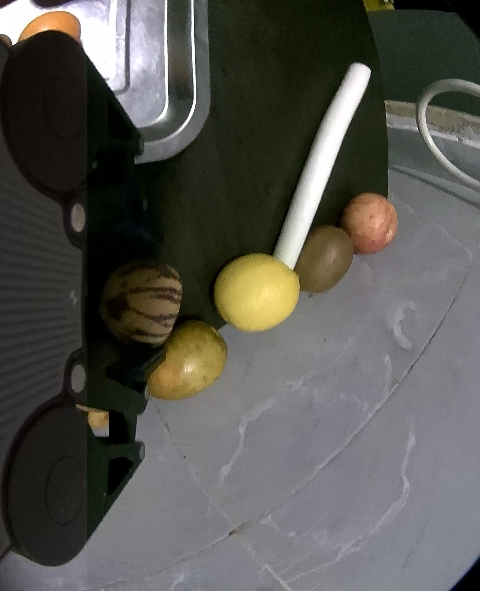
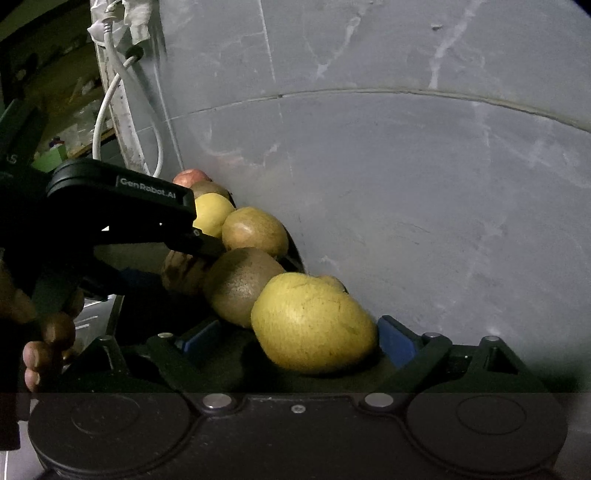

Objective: Organize fruits
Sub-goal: 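Grasp a second striped pepino with the left tool while the right tool grasps a yellow pear, then carry the pepino with the left tool over the tray while the right tool carries the pear there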

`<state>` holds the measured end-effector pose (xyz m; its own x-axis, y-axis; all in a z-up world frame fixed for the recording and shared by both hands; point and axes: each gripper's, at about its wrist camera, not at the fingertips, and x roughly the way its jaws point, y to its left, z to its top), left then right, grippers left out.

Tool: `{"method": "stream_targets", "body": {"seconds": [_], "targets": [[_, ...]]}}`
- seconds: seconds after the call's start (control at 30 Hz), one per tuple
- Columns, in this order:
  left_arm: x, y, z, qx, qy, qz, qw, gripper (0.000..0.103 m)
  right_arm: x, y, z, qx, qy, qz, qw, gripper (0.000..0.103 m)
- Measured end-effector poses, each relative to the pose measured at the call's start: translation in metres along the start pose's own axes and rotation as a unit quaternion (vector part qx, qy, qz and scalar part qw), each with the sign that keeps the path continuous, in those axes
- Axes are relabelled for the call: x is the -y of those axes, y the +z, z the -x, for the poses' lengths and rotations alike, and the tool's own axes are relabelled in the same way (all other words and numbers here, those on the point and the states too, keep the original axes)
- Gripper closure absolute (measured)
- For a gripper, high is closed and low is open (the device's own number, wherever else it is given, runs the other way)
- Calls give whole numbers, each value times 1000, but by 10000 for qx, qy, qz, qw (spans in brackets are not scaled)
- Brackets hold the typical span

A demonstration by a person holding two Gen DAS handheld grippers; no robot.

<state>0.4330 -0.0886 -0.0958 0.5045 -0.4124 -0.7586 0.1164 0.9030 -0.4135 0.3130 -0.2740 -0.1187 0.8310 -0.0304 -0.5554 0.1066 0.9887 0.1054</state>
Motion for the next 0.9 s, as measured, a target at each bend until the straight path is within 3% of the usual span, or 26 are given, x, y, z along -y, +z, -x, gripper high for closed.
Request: {"method": "stream_targets", "body": {"seconds": [0.17,0.47,0.9], "targets": [[-1,0,0,12,-30,64,10000,46,-1,1,0,40,-186,124,9997,28],[-4,-16,19,37,134,232,9996,46,0,-1,4,22,-61,296,9995,29],[4,-45,45,59,62,289,9995,46,0,-1,7,-10,35,366,9993,31]]}}
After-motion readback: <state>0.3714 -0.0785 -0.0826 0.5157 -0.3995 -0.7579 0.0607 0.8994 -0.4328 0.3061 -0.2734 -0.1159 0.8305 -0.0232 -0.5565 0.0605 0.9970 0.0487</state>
